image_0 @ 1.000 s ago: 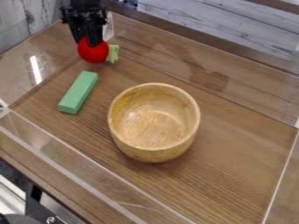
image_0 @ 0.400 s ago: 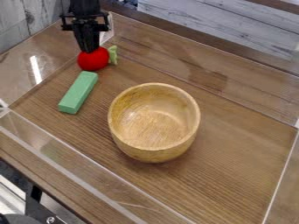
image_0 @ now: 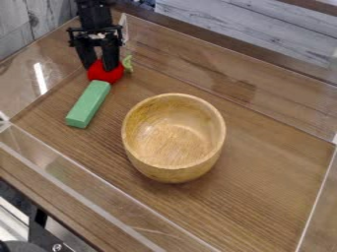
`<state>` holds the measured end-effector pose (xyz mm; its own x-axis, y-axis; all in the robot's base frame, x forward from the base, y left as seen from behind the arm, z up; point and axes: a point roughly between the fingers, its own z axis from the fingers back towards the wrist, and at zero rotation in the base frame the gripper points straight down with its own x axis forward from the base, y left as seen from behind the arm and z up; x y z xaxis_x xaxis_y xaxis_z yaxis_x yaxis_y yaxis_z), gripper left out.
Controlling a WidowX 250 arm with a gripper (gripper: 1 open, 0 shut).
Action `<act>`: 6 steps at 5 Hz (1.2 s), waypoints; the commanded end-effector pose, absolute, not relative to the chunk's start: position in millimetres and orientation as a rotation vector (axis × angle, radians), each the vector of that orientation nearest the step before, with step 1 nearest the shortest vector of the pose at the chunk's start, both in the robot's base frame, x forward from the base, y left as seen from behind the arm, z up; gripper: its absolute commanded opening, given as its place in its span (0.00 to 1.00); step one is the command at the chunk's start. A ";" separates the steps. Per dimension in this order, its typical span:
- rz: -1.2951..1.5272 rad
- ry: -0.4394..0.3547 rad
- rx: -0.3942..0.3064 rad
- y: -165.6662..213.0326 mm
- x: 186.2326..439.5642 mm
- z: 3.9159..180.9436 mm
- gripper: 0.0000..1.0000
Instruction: Move the red object to the left side of the table
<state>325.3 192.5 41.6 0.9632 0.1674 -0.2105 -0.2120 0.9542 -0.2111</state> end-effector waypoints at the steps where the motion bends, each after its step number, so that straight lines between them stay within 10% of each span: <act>1: 0.230 0.120 -0.208 188.5 319.4 70.9 0.00; 3: 0.226 0.128 -0.224 195.3 307.7 45.0 0.00; 6: 0.229 0.141 -0.241 210.2 316.2 53.6 0.00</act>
<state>317.2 202.2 36.7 0.9609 0.1873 -0.2042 -0.2345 0.9423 -0.2390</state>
